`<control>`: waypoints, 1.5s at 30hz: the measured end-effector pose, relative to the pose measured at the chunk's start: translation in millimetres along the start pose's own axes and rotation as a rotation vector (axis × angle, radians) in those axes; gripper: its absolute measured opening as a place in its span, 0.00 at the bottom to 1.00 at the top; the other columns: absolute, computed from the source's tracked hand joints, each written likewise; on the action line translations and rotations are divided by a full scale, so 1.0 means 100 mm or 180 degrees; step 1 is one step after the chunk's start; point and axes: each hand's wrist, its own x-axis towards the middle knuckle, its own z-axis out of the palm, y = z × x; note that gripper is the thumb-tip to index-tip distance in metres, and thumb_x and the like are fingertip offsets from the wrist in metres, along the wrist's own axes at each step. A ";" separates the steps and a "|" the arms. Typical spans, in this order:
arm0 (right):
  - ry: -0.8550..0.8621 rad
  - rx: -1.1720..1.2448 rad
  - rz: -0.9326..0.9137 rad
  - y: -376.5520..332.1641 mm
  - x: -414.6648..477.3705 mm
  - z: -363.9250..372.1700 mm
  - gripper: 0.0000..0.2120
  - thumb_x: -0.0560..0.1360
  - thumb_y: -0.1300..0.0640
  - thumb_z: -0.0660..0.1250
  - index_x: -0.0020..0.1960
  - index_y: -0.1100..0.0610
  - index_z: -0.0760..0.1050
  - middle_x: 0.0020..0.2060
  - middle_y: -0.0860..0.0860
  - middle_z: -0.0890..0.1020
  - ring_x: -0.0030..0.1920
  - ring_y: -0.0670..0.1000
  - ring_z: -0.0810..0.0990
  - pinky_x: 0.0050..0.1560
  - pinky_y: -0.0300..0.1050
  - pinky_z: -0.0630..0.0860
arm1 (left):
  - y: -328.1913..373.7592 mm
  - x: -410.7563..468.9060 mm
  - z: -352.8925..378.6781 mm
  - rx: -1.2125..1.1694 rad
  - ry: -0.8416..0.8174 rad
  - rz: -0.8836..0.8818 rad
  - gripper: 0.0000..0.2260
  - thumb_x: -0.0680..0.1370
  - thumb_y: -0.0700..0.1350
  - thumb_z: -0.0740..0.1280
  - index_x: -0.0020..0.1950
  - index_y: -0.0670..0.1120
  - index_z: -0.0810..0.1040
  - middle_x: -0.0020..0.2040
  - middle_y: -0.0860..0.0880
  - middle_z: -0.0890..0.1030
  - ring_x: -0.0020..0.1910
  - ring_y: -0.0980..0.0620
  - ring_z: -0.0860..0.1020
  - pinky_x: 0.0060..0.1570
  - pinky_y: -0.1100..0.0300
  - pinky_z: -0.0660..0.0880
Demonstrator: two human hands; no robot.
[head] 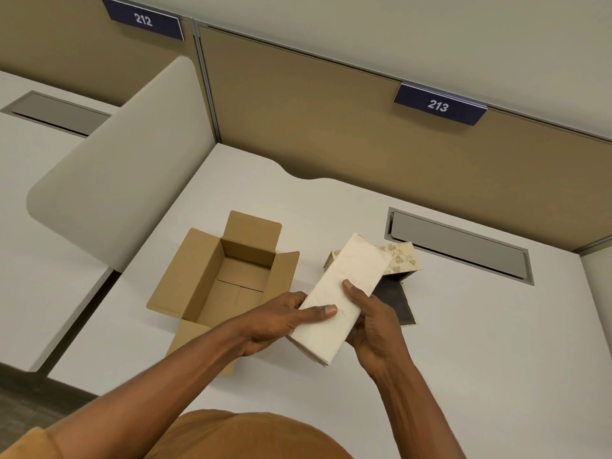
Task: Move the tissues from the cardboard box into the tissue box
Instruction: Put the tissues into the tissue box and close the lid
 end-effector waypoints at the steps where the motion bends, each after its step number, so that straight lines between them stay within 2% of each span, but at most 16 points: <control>1: 0.0024 0.0028 -0.0015 -0.01 0.00 -0.02 0.18 0.77 0.57 0.78 0.65 0.59 0.83 0.57 0.57 0.90 0.59 0.61 0.88 0.50 0.58 0.87 | -0.02 0.02 0.00 0.0074 0.0038 -0.0020 0.29 0.77 0.62 0.76 0.71 0.45 0.79 0.63 0.44 0.88 0.65 0.41 0.84 0.62 0.51 0.81; 3: 0.0058 0.0117 -0.0060 -0.06 0.02 -0.08 0.15 0.78 0.58 0.77 0.64 0.59 0.82 0.57 0.58 0.90 0.56 0.60 0.88 0.42 0.53 0.86 | -0.07 0.03 0.00 0.0231 0.0039 -0.0084 0.33 0.74 0.65 0.74 0.71 0.44 0.77 0.62 0.44 0.87 0.65 0.40 0.84 0.59 0.52 0.83; 5: 0.0082 0.0234 -0.0074 -0.10 0.04 -0.16 0.11 0.78 0.58 0.76 0.60 0.56 0.82 0.58 0.59 0.89 0.54 0.59 0.87 0.41 0.52 0.85 | -0.13 0.03 0.00 0.0256 -0.0104 -0.0137 0.35 0.74 0.66 0.74 0.71 0.43 0.77 0.62 0.43 0.88 0.62 0.38 0.86 0.58 0.51 0.82; 8: 0.0085 0.0406 -0.0061 -0.13 0.11 -0.31 0.09 0.78 0.58 0.76 0.57 0.53 0.83 0.63 0.61 0.87 0.63 0.64 0.85 0.57 0.63 0.84 | -0.17 0.03 -0.01 0.0092 -0.0227 -0.0105 0.37 0.75 0.66 0.77 0.71 0.40 0.77 0.62 0.40 0.88 0.55 0.42 0.88 0.57 0.50 0.82; 10: 0.0070 0.0505 -0.0046 -0.12 0.15 -0.41 0.12 0.76 0.59 0.77 0.59 0.53 0.84 0.63 0.62 0.87 0.67 0.65 0.84 0.65 0.69 0.81 | -0.18 0.06 -0.01 0.0063 -0.0227 -0.0073 0.35 0.76 0.64 0.75 0.71 0.38 0.77 0.61 0.40 0.89 0.55 0.44 0.88 0.55 0.52 0.81; 14: 0.0109 0.0566 -0.0062 -0.08 0.22 -0.56 0.26 0.69 0.58 0.78 0.67 0.53 0.81 0.66 0.62 0.86 0.69 0.65 0.83 0.65 0.70 0.81 | -0.18 0.18 0.01 0.0113 -0.0171 -0.0129 0.36 0.76 0.64 0.75 0.71 0.37 0.77 0.60 0.40 0.89 0.54 0.45 0.88 0.55 0.51 0.81; 16: 0.0139 0.0659 -0.0035 -0.03 0.29 -0.63 0.24 0.69 0.59 0.78 0.65 0.54 0.81 0.64 0.61 0.87 0.69 0.65 0.83 0.68 0.72 0.79 | -0.18 0.26 0.03 0.0161 -0.0094 -0.0184 0.38 0.74 0.66 0.77 0.70 0.37 0.78 0.60 0.39 0.89 0.54 0.45 0.88 0.56 0.49 0.81; 20: 0.0269 0.0871 0.0094 0.07 0.46 -0.79 0.10 0.78 0.62 0.74 0.58 0.54 0.82 0.59 0.61 0.86 0.66 0.65 0.82 0.73 0.75 0.74 | -0.17 0.41 0.04 0.0382 0.0091 -0.0343 0.34 0.76 0.65 0.74 0.67 0.38 0.80 0.57 0.41 0.90 0.52 0.45 0.88 0.53 0.51 0.81; 25: 0.0469 0.1011 0.0163 0.23 0.76 -1.01 0.11 0.79 0.61 0.74 0.60 0.54 0.80 0.69 0.63 0.83 0.66 0.64 0.83 0.70 0.70 0.77 | -0.19 0.65 0.01 0.0854 0.0420 -0.0624 0.22 0.80 0.61 0.74 0.58 0.42 0.83 0.53 0.42 0.91 0.46 0.49 0.87 0.51 0.53 0.81; 28: 0.0638 0.1071 0.0149 0.34 0.94 -1.12 0.17 0.79 0.60 0.76 0.65 0.53 0.78 0.68 0.62 0.84 0.64 0.63 0.84 0.62 0.65 0.83 | -0.10 0.80 0.02 0.1303 0.0571 -0.0668 0.19 0.81 0.60 0.74 0.54 0.44 0.83 0.53 0.44 0.90 0.46 0.50 0.86 0.48 0.56 0.81; 31: 0.0873 0.1083 0.0160 0.39 1.10 -1.19 0.26 0.77 0.60 0.78 0.73 0.55 0.75 0.67 0.60 0.84 0.63 0.62 0.84 0.51 0.59 0.85 | 0.06 0.97 0.04 0.1810 0.0705 -0.0484 0.18 0.81 0.59 0.73 0.55 0.44 0.82 0.52 0.47 0.89 0.49 0.49 0.87 0.51 0.53 0.82; 33: 0.0984 0.1110 0.0162 0.41 1.21 -1.21 0.29 0.77 0.60 0.78 0.75 0.56 0.74 0.67 0.60 0.84 0.62 0.61 0.84 0.51 0.59 0.84 | 0.16 1.13 0.06 0.2189 0.0891 -0.0236 0.17 0.81 0.58 0.74 0.54 0.45 0.82 0.52 0.50 0.88 0.51 0.48 0.86 0.51 0.53 0.81; 36: 0.1058 0.1142 0.0200 0.45 1.35 -1.20 0.26 0.77 0.61 0.78 0.72 0.56 0.74 0.62 0.58 0.84 0.58 0.59 0.84 0.50 0.59 0.84 | 0.24 1.42 0.07 0.2831 0.1204 0.0293 0.13 0.81 0.53 0.75 0.53 0.44 0.80 0.58 0.50 0.83 0.54 0.49 0.81 0.44 0.56 0.76; 38: 0.1077 0.1176 0.0238 0.48 1.43 -1.18 0.24 0.77 0.63 0.78 0.70 0.57 0.74 0.59 0.57 0.84 0.57 0.58 0.84 0.48 0.59 0.84 | 0.24 1.61 0.03 0.3275 0.1293 0.0650 0.12 0.81 0.51 0.75 0.57 0.45 0.78 0.62 0.47 0.80 0.60 0.47 0.78 0.50 0.52 0.78; 42: 0.1099 0.1271 0.0282 0.51 1.57 -1.17 0.24 0.76 0.63 0.79 0.69 0.57 0.75 0.59 0.57 0.85 0.58 0.58 0.85 0.50 0.62 0.85 | 0.26 1.87 -0.05 0.3907 0.1202 0.1061 0.20 0.79 0.50 0.76 0.65 0.43 0.76 0.66 0.44 0.76 0.66 0.44 0.73 0.53 0.48 0.79; 45: 0.1136 0.1275 0.0296 0.54 1.65 -1.18 0.23 0.75 0.63 0.80 0.66 0.57 0.76 0.61 0.57 0.85 0.61 0.60 0.85 0.52 0.64 0.85 | 0.31 1.99 -0.08 0.4148 0.1102 0.1069 0.29 0.76 0.53 0.78 0.71 0.41 0.73 0.69 0.43 0.75 0.67 0.41 0.73 0.62 0.47 0.75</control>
